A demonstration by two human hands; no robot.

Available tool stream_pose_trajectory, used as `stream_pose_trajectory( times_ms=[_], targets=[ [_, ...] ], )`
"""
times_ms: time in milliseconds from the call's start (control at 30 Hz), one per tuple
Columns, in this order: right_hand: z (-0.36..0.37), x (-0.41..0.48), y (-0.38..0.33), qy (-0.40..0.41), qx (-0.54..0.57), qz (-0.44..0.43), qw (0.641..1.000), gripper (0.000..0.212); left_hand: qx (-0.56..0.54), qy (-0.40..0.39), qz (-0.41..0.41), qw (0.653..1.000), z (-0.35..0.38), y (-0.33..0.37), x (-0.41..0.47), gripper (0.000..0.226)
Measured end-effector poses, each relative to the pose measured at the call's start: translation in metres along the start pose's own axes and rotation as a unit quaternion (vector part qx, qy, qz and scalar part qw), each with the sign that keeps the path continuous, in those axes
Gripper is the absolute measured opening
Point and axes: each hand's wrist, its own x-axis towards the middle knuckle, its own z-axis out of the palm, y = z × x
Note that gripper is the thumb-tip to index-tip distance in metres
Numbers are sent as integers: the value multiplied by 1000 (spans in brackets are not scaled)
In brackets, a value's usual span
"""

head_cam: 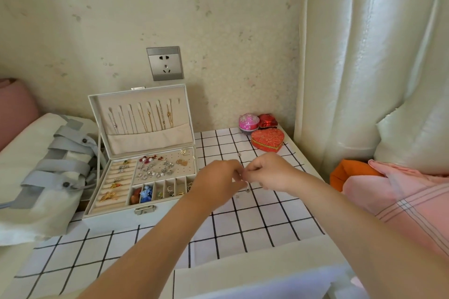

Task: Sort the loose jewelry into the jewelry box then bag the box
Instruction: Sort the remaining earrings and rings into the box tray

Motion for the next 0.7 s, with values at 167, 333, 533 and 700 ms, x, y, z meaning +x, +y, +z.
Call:
stream_pose_trajectory(
  times_ms=[167, 333, 533, 700],
  targets=[
    [-1, 2, 1, 7, -6, 15, 1000, 18, -46, 9, -60, 997, -3, 3, 3, 11],
    [4, 4, 14, 3, -146, 7, 989, 11, 14, 5, -70, 997, -3, 2, 3, 13],
    [7, 2, 10, -6, -242, 21, 970, 11, 31, 10, -55, 998, -7, 1, -1, 26],
    [11, 4, 5, -2, -253, 4, 968, 6, 41, 21, -47, 998, -11, -1, -3, 28]
  ],
)
